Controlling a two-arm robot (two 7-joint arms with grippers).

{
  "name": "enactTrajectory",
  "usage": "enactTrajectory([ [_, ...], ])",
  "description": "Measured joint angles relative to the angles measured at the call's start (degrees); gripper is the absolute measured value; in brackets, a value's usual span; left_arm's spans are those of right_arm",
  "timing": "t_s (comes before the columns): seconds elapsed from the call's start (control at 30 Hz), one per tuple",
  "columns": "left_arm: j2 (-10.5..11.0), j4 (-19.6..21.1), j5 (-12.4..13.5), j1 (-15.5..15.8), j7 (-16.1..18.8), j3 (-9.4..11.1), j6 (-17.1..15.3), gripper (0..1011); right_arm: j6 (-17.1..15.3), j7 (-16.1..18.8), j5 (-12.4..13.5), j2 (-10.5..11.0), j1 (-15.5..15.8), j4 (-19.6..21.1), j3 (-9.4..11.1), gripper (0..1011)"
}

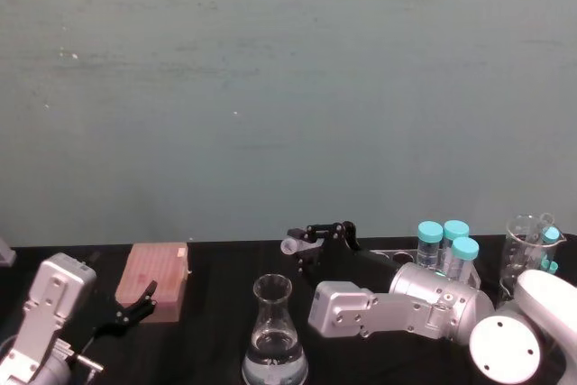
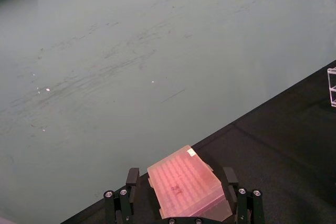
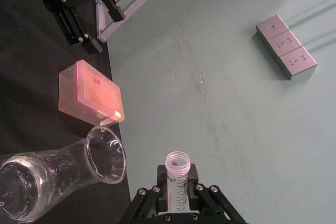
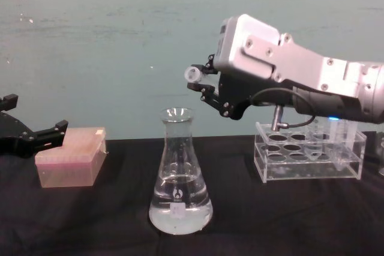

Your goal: Pour the liquid from the test tube into the beaker using one hand.

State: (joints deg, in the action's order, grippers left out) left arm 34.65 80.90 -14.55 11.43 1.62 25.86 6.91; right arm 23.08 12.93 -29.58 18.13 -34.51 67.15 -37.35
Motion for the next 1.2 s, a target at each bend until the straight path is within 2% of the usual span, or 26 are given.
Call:
enactTrajectory([
  [0.73, 0.0, 0.0, 0.0, 0.0, 0.0, 0.0, 0.0, 1000, 2.8, -6.4, -8.0, -0.3, -1.7, -2.5, -2.9, 204],
  [1.2, 0.0, 0.0, 0.0, 0.0, 0.0, 0.0, 0.0, 1000, 4.0, -9.3, -11.3, 0.5, -2.1, -2.7, -4.3, 204],
])
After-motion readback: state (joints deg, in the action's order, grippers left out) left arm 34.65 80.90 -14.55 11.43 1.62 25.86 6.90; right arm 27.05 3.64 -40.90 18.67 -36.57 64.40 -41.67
